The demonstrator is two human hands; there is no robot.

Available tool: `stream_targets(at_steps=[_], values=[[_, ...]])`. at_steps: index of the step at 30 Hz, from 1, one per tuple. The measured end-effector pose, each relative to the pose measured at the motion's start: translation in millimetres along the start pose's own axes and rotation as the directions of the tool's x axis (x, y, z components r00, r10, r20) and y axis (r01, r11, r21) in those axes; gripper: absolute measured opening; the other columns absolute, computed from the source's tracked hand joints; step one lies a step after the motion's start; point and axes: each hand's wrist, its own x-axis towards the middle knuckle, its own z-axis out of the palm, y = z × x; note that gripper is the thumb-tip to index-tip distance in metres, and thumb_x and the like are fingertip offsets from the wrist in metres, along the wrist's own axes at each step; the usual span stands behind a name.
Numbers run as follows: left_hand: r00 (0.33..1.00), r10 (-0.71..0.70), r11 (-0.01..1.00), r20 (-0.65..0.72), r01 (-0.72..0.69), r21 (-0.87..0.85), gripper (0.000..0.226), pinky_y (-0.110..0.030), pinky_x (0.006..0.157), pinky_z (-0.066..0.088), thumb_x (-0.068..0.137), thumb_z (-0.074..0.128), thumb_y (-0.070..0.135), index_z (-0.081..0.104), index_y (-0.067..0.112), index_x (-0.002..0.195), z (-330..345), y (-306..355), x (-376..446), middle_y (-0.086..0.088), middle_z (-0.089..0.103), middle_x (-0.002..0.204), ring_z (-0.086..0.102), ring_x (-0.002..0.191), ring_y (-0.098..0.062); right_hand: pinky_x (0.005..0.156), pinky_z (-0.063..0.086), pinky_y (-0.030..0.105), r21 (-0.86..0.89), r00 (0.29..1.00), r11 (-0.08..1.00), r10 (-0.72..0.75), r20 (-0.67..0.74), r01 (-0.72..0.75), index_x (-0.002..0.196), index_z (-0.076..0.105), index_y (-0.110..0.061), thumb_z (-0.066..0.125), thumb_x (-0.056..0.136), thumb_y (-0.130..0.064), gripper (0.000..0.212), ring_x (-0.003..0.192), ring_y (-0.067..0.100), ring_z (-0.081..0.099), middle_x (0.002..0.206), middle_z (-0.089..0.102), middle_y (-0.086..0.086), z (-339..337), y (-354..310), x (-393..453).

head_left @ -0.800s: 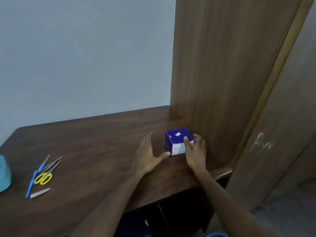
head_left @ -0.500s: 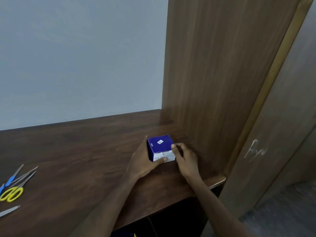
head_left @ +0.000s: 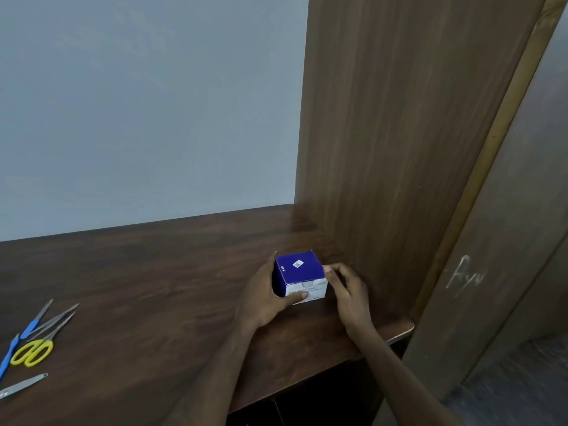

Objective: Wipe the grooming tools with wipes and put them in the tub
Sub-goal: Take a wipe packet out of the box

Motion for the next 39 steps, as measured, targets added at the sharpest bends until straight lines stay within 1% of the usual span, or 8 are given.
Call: stream_targets(at_steps=[7, 11, 16, 22, 27, 31, 35, 39], values=[[1.000, 0.020, 0.999, 0.018, -0.019, -0.037, 0.122, -0.038, 0.112, 0.053, 0.060, 0.094, 0.071, 0.034, 0.039, 0.162, -1.8, -2.2, 0.3, 0.023, 0.064, 0.144, 0.062, 0.129, 0.003, 0.100, 0.050, 0.033, 0.194, 0.996, 0.977, -0.083, -0.009, 0.084, 0.115, 0.078, -0.021, 0.054, 0.103, -0.040, 0.034, 0.118, 0.019, 0.067, 0.120, 0.073, 0.003, -0.1, -2.4, 0.4], [0.993, 0.090, 0.996, 0.072, -0.090, -0.007, 0.094, -0.039, 0.105, 0.058, 0.065, 0.095, 0.062, 0.048, 0.050, 0.146, -2.2, 2.7, -1.2, 0.031, 0.067, 0.134, 0.066, 0.119, 0.008, 0.104, 0.037, 0.009, 0.095, 0.993, 0.995, 0.028, 0.111, -0.039, 0.142, 0.065, -0.041, 0.043, 0.109, -0.052, 0.041, 0.128, -0.007, 0.054, 0.143, 0.057, -0.010, -1.8, -6.5, 1.8], [0.995, 0.077, 0.996, 0.064, -0.074, -0.051, 0.126, -0.042, 0.110, 0.055, 0.052, 0.096, 0.072, 0.021, 0.052, 0.151, -1.6, 2.8, -2.6, 0.022, 0.060, 0.147, 0.065, 0.127, -0.004, 0.110, 0.036, 0.024, -0.067, 0.976, 0.985, 0.166, 0.143, -0.158, 0.140, 0.056, -0.059, 0.028, 0.093, -0.084, 0.060, 0.131, 0.006, 0.053, 0.140, 0.047, -0.017, 5.6, -3.3, 8.4], [0.991, 0.118, 0.993, 0.068, -0.117, -0.026, 0.122, -0.042, 0.108, 0.056, 0.055, 0.097, 0.068, 0.026, 0.049, 0.152, -1.4, 4.0, -4.0, 0.026, 0.056, 0.147, 0.062, 0.126, 0.000, 0.120, 0.040, 0.043, -0.132, 0.979, 0.982, 0.152, 0.135, -0.134, 0.135, 0.057, -0.066, 0.022, 0.093, -0.088, 0.059, 0.132, 0.011, 0.054, 0.145, 0.053, -0.009, 5.9, 2.4, 8.9], [0.983, 0.172, 0.985, 0.069, -0.171, -0.010, 0.123, -0.036, 0.114, 0.052, 0.057, 0.094, 0.072, 0.032, 0.047, 0.160, -1.8, 2.6, -5.2, 0.031, 0.029, 0.163, 0.052, 0.138, 0.001, 0.110, 0.044, 0.035, -0.220, 0.983, 0.969, 0.139, 0.118, -0.111, 0.125, 0.059, -0.064, 0.030, 0.101, -0.074, 0.039, 0.124, 0.010, 0.055, 0.142, 0.054, -0.004, 8.7, 0.8, 7.0], [0.985, 0.160, 0.987, 0.071, -0.160, 0.006, 0.126, -0.035, 0.113, 0.052, 0.057, 0.094, 0.072, 0.031, 0.044, 0.162, -3.2, 4.5, -4.1, 0.028, 0.029, 0.161, 0.052, 0.137, -0.001, 0.116, 0.044, 0.039, -0.281, 0.989, 0.959, 0.072, 0.126, -0.034, 0.113, 0.068, -0.057, 0.063, 0.103, -0.045, 0.017, 0.132, 0.014, 0.052, 0.140, 0.047, -0.003, 3.8, -9.8, 13.6], [0.987, 0.148, 0.988, 0.069, -0.150, 0.026, 0.128, -0.038, 0.112, 0.053, 0.054, 0.093, 0.076, 0.030, 0.045, 0.162, -3.5, 5.1, -2.9, 0.027, 0.030, 0.163, 0.053, 0.138, -0.004, 0.119, 0.028, 0.054, -0.711, 0.937, 0.681, 0.105, 0.334, 0.177, 0.122, 0.072, -0.046, 0.068, 0.094, -0.054, 0.029, 0.145, 0.027, 0.030, 0.156, 0.035, -0.007, -0.4, -39.5, 32.3], [0.986, 0.147, 0.988, 0.074, -0.150, 0.042, 0.129, -0.038, 0.112, 0.053, 0.054, 0.092, 0.078, 0.029, 0.045, 0.162, -2.6, 3.7, -3.5, 0.027, 0.029, 0.164, 0.052, 0.139, -0.003, 0.118, 0.024, 0.065, -0.850, 0.864, 0.467, 0.292, 0.409, 0.244, 0.131, 0.069, -0.037, 0.072, 0.089, -0.054, 0.045, 0.146, 0.040, 0.025, 0.158, 0.034, 0.007, 13.6, -72.1, 43.3]])
